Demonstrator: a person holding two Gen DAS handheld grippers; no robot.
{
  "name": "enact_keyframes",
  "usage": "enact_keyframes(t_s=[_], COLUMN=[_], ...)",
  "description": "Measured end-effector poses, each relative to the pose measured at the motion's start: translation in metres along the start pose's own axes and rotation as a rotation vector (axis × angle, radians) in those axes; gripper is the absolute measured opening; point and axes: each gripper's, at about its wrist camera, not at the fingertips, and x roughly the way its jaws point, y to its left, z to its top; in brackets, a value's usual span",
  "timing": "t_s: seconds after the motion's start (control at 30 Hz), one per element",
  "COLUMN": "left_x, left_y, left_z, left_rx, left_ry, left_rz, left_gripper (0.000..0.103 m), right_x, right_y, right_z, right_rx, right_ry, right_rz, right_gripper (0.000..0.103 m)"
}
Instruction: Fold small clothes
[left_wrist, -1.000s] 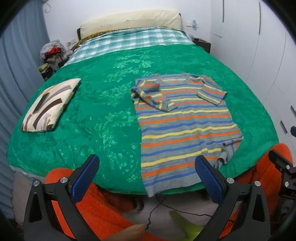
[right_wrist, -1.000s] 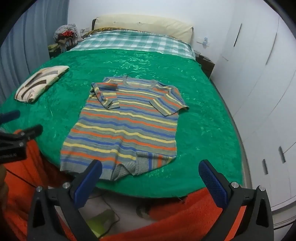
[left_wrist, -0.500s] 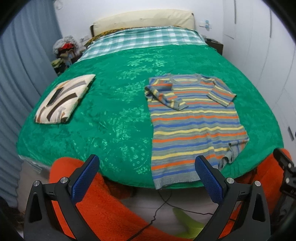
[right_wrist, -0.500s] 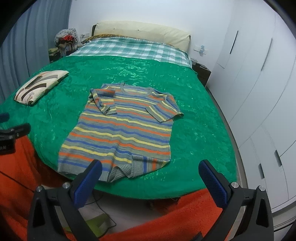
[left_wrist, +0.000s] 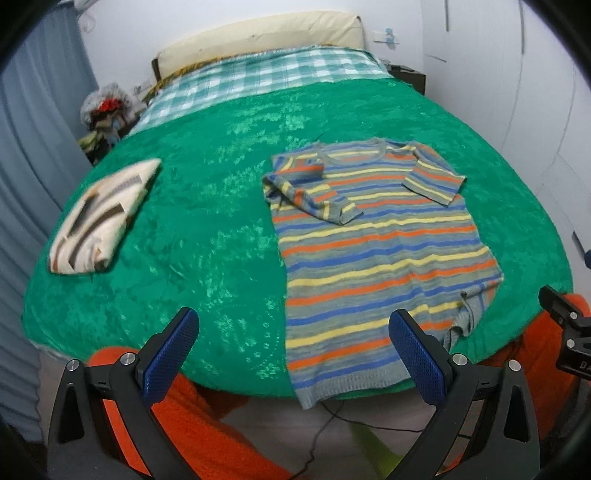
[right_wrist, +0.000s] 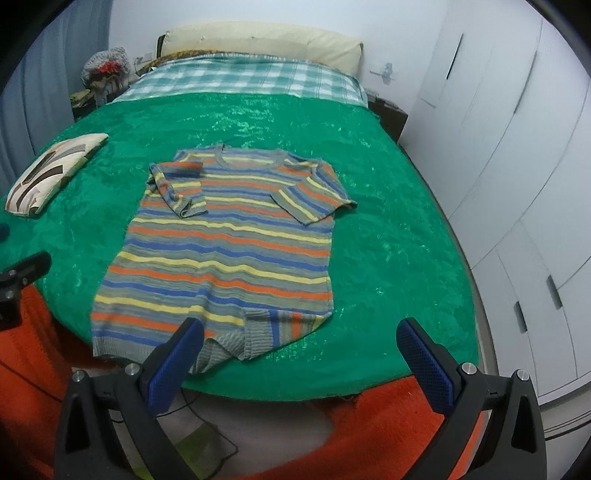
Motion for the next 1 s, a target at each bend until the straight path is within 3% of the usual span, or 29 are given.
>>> enact_keyframes(t_s=[0.27, 1.0], left_x=[0.027, 0.046], left_y=[0.008, 0.002], left_z=[-0.004, -0.006], left_rx=[-0.047, 0.006], left_ry=[0.067, 0.112], left_rz=[0.012, 0.063], left_gripper=[0.103, 0.103], right_x=[0.019, 0.04], right_y=[-0.004, 0.003], right_z=[0.003, -0.004], right_rx=[0.062, 0.069], right_ry=[0.008, 0.058], right_rz=[0.104, 0.151], right_gripper=[0.103, 0.103])
